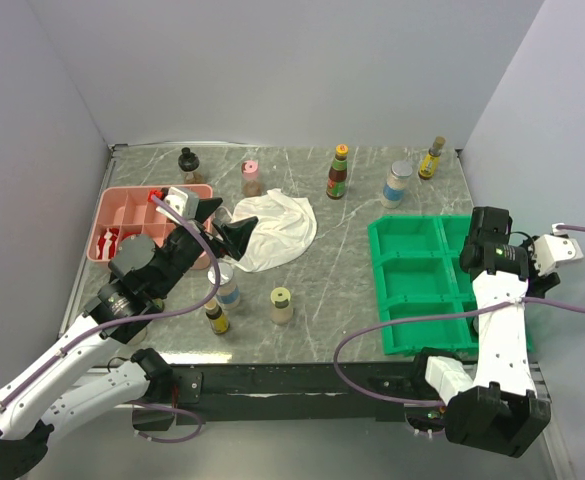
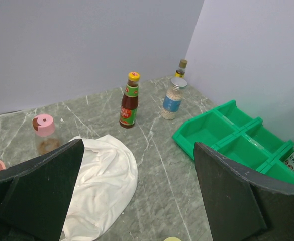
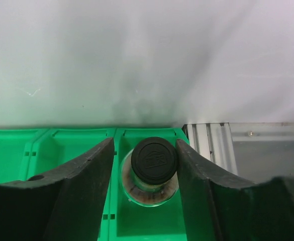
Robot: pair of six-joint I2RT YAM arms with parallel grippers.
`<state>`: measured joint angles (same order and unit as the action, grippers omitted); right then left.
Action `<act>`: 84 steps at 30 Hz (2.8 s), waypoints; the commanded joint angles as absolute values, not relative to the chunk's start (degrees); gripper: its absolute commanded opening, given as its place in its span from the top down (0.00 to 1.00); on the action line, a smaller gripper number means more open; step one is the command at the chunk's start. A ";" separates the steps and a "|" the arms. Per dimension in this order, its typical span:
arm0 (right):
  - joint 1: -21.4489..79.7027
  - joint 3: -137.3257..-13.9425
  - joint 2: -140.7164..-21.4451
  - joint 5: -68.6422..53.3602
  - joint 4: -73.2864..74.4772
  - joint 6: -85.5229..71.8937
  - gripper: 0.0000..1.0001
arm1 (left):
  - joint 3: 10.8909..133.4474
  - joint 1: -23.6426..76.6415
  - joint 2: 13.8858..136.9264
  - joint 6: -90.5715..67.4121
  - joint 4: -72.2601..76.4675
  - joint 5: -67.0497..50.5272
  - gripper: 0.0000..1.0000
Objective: Organize the condiment bottles
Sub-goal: Place the bottle in the storage box, then pick up the bottle from the center of the board.
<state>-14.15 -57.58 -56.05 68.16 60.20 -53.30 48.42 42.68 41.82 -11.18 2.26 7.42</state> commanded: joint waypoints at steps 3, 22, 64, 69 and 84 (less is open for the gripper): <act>-14.50 -58.71 -54.67 70.58 57.92 -52.65 0.37 | 48.16 42.98 40.69 -10.02 3.69 8.26 0.03; -14.24 -67.06 -45.71 43.45 49.23 -29.21 0.00 | 48.43 42.98 40.69 -9.67 3.52 8.79 0.03; 65.56 -60.73 -77.23 22.32 20.83 -27.77 0.22 | 45.18 42.98 35.68 -9.84 6.59 20.92 0.03; 68.90 -61.96 -82.43 23.38 20.04 -28.04 0.22 | 45.26 42.98 35.77 -9.93 6.50 21.09 0.03; 69.96 -63.19 -87.89 25.75 23.11 -30.85 0.37 | 45.00 42.98 35.68 -9.76 6.77 20.74 0.03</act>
<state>69.56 -60.99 -87.90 23.40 22.31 -29.02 44.88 42.85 35.86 -10.17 4.93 20.67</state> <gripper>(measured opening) 0.664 0.969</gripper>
